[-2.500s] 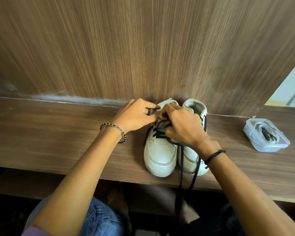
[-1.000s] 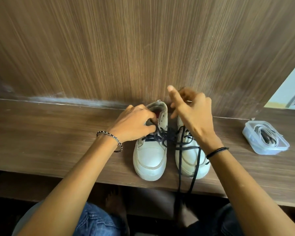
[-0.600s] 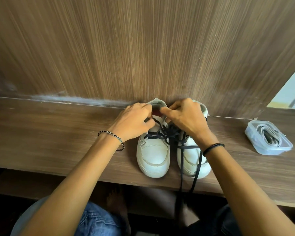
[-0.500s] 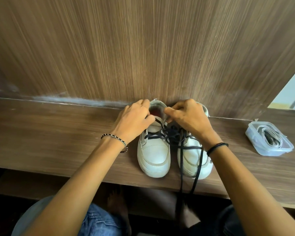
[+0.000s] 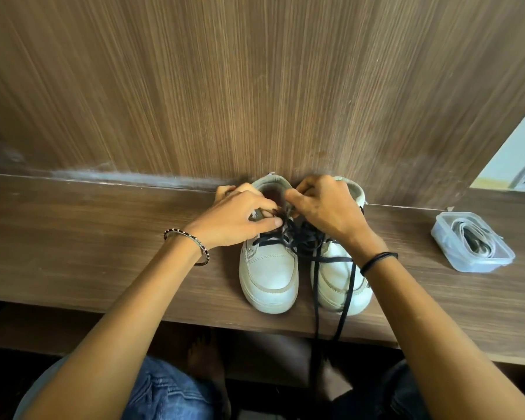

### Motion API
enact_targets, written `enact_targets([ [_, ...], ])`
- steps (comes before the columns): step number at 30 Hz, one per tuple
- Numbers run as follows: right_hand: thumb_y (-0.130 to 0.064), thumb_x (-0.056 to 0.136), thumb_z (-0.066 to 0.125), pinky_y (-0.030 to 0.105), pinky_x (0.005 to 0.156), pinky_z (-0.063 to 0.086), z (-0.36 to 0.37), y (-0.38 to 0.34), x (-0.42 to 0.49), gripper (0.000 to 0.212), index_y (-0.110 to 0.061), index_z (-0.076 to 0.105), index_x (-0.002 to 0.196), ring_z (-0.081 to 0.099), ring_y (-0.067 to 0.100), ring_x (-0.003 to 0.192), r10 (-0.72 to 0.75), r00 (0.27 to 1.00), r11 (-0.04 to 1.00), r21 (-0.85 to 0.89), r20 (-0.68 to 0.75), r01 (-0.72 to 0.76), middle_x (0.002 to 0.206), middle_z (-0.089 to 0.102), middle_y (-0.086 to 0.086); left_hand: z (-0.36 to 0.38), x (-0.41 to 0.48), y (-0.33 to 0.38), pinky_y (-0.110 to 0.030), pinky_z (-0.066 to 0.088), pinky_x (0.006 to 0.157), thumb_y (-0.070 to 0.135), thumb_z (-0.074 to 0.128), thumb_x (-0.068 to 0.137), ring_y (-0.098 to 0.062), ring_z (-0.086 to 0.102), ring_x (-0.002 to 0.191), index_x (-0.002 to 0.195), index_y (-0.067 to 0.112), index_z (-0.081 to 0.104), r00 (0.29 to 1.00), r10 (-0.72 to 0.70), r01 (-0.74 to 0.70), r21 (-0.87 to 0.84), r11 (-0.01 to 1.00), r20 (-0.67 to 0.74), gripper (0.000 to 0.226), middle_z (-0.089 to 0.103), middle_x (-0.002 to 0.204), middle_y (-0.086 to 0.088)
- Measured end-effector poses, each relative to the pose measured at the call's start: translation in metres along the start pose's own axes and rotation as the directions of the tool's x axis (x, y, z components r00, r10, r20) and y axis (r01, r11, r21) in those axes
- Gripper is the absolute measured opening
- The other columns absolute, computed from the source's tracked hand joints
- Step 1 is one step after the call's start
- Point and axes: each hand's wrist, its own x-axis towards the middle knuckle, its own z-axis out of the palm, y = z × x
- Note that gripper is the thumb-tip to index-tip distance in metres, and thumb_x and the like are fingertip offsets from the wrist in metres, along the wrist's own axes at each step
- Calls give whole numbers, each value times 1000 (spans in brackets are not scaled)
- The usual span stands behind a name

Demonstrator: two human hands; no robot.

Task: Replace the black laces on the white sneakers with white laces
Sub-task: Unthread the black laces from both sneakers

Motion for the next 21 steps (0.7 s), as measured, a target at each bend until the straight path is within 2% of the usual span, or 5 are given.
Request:
enact_targets([
  [6, -40, 90, 66, 53, 74, 61, 1, 0, 1, 28, -13, 67, 85, 73, 25, 71, -18, 1000, 1000, 18, 16, 17, 72, 75, 6, 3, 3, 2, -40, 27, 103, 34, 51, 105, -7, 43, 114, 97, 20, 67, 1000, -7, 6, 35, 999, 7, 22, 60, 99, 3],
  [11, -38, 92, 65, 50, 75, 61, 1, 1, 3, 29, -10, 66, 86, 73, 24, 72, -27, 1000, 999, 16, 9, 27, 72, 75, 5, 4, 7, 13, -33, 25, 95, 41, 31, 110, 31, 31, 92, 72, 20, 46, 986, -160, 154, -126, 980, -43, 46, 47, 82, 7],
  [15, -36, 94, 65, 44, 73, 61, 0, 3, 3, 28, -8, 67, 90, 71, 23, 70, -33, 999, 999, 27, 23, 32, 72, 74, 5, 4, 12, 4, -41, 27, 109, 48, 40, 107, 7, 48, 94, 69, 23, 51, 991, -134, 134, -53, 990, -5, 46, 55, 71, 9],
  [17, -34, 95, 64, 35, 68, 57, -1, 3, 3, 27, -8, 68, 92, 66, 16, 65, -28, 999, 999, 39, 27, 27, 66, 70, 1, 5, 14, 1, -47, 30, 109, 48, 53, 100, 5, 55, 92, 80, 30, 67, 993, -120, 121, -56, 991, 8, 31, 67, 71, 13],
  [21, -33, 97, 61, 27, 63, 53, -1, 4, 2, 26, -8, 68, 92, 62, 9, 59, -22, 999, 998, 57, 32, 20, 60, 66, -4, 7, 12, 6, -42, 28, 103, 45, 62, 94, 1, 50, 97, 81, 37, 72, 992, -124, 122, -46, 991, -35, 19, 63, 69, 22],
])
